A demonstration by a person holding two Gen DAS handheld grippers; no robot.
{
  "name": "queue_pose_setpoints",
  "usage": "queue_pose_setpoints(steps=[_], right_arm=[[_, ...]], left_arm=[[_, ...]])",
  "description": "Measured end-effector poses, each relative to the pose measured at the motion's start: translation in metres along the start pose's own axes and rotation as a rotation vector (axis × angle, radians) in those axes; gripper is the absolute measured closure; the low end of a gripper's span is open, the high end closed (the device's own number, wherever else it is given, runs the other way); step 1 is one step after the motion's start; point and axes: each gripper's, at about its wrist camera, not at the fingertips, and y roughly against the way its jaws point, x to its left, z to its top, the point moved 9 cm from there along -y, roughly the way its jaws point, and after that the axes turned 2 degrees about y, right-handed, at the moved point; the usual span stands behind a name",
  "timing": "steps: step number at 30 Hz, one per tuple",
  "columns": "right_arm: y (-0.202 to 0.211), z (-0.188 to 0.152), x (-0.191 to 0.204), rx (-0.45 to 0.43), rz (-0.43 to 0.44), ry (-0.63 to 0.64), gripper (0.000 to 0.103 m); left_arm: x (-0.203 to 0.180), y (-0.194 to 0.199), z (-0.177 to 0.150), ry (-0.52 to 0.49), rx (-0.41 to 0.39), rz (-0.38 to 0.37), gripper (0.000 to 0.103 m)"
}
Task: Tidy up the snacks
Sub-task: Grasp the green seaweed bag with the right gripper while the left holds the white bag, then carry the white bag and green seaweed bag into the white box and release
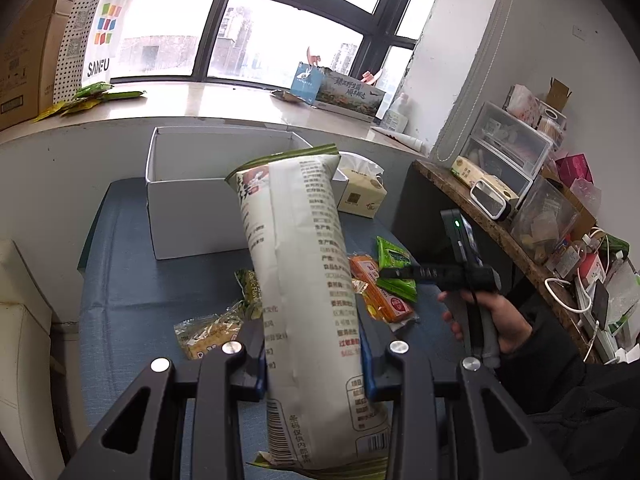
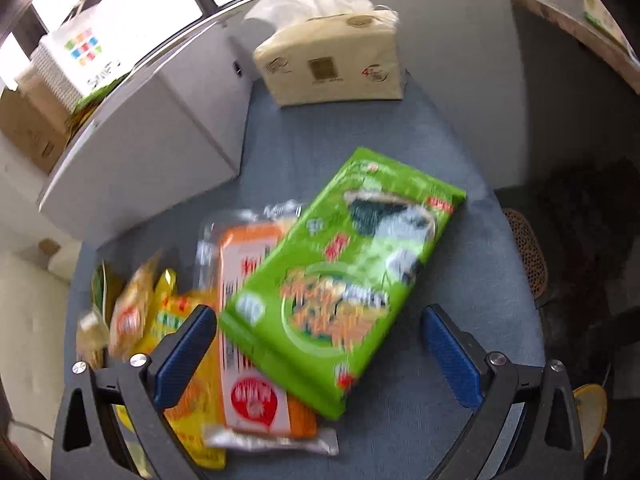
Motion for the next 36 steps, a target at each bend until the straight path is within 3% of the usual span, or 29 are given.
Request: queue_pose_setpoints(steps=[2, 5, 6, 7, 11, 19, 26, 30, 36], right_arm=[[-0.008, 0.012, 0.000, 0.014, 0.013, -0.042, 0.000], [-0.018, 0.027, 0.001, 0.021, -0.041, -0.023, 0.001], [-0.020, 0.030, 0.002, 0.021, -0.067, -0.001, 0.012], [-0.020, 0.033, 0.003, 0.018, -0.111, 0.038, 0.036], [-0.014, 0.032, 0.013, 0.019, -0.092, 0.108, 0.043], [0.057, 0.027, 0.039, -0.134, 0.038, 0.155, 0.043], [0.118, 0.068, 0.120, -0.285, 0.192, 0.239, 0.043], [0.109, 0.115, 0.166, -0.305, 0.228, 0.288, 0.043], [0.069, 0.172, 0.208, -0.239, 0.264, 0.251, 0.043]], left_arm=[[-0.001, -0.002, -0.001, -0.005, 0.006, -0.001, 0.066], [-0.002, -0.001, 0.000, -0.010, 0.003, 0.002, 0.066], [-0.002, 0.000, 0.001, -0.011, 0.000, 0.002, 0.066], [-0.001, 0.001, 0.001, -0.011, -0.002, 0.002, 0.066], [0.002, 0.001, 0.000, -0.002, -0.003, 0.002, 0.066], [0.006, -0.001, 0.015, 0.014, -0.028, -0.010, 0.066], [0.020, -0.020, 0.089, 0.059, -0.098, -0.074, 0.066], [0.043, -0.049, 0.141, 0.093, -0.120, -0.077, 0.066], [0.090, -0.113, 0.192, 0.172, -0.060, -0.012, 0.066]])
